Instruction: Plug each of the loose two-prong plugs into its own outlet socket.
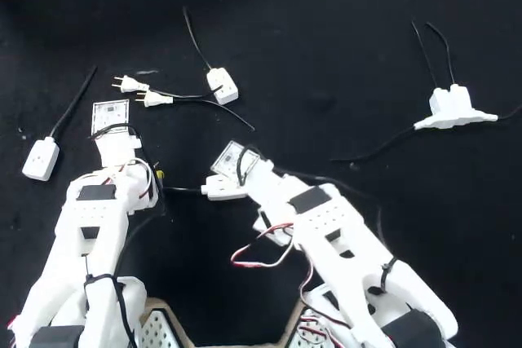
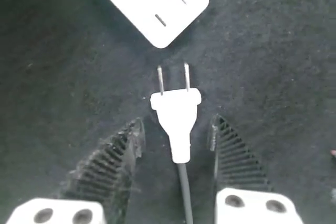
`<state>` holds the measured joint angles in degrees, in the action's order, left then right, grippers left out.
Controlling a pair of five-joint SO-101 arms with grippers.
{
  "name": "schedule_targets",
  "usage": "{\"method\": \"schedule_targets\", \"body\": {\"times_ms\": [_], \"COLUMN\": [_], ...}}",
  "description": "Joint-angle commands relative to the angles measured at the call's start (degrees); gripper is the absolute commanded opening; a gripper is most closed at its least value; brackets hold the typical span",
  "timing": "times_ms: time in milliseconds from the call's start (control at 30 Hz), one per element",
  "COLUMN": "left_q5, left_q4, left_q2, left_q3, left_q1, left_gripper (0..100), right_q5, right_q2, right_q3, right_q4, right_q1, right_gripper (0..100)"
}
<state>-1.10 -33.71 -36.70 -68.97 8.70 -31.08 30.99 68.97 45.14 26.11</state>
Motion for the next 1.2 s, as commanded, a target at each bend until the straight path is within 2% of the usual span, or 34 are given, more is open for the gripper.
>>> {"method": "schedule_targets", "body": {"times_ms": [0, 333, 567, 933, 1167], "left_q5": [-0.62, -0.62, -0.62, -0.62, -0.62], "left_q4": [0.88, 0.88, 0.88, 0.88, 0.88], "left_q2": [-1.67, -1.67, -1.67, -1.67, -1.67], "left_q3": [1.01, 0.75, 0.66, 0.75, 0.75], "left_q1": [0.31, 0.31, 0.31, 0.31, 0.31], "left_gripper": [19, 19, 19, 19, 19], "right_q5": [0.18, -3.34, -4.04, -4.57, -4.31], "right_q2": [1.27, 1.19, 1.10, 1.01, -6.02], "right_q3": [-0.04, 0.66, 1.10, 0.75, -4.00], "right_q4": [-1.23, -1.32, -6.95, -2.37, -0.97], "right_q1": [0.88, 0.88, -1.93, -2.11, -2.20], "right_gripper": [19.8, 19.8, 19.8, 19.8, 19.8]}}
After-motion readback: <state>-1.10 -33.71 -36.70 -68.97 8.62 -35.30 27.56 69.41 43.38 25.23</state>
